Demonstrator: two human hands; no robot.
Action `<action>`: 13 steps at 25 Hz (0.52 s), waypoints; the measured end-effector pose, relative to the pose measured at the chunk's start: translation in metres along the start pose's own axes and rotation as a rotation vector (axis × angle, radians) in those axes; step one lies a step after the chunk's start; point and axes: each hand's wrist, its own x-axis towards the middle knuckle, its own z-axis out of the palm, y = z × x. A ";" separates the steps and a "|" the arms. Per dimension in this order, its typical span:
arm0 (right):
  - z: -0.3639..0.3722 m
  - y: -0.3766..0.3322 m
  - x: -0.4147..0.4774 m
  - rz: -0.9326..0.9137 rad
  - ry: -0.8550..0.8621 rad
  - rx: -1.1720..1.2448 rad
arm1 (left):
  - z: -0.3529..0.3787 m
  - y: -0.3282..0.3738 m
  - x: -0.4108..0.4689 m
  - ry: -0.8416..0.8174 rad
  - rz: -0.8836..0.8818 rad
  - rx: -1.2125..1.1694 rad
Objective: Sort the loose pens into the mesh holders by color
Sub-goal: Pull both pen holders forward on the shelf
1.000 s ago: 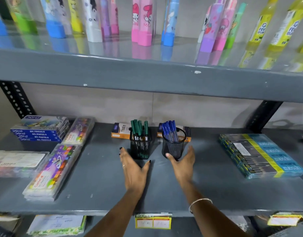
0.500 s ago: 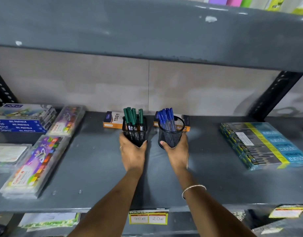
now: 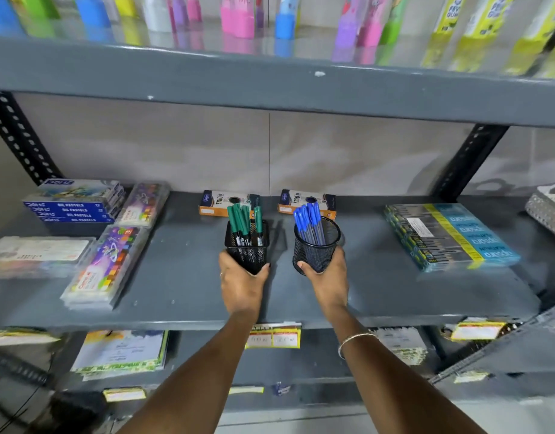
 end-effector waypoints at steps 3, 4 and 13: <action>-0.015 0.004 -0.027 -0.012 0.018 -0.015 | -0.016 -0.002 -0.024 0.002 -0.005 0.015; -0.017 0.005 -0.034 -0.010 0.025 -0.017 | -0.019 -0.001 -0.031 0.003 -0.008 0.023; -0.031 0.005 -0.064 0.002 0.022 -0.018 | -0.035 -0.003 -0.057 -0.029 0.019 0.067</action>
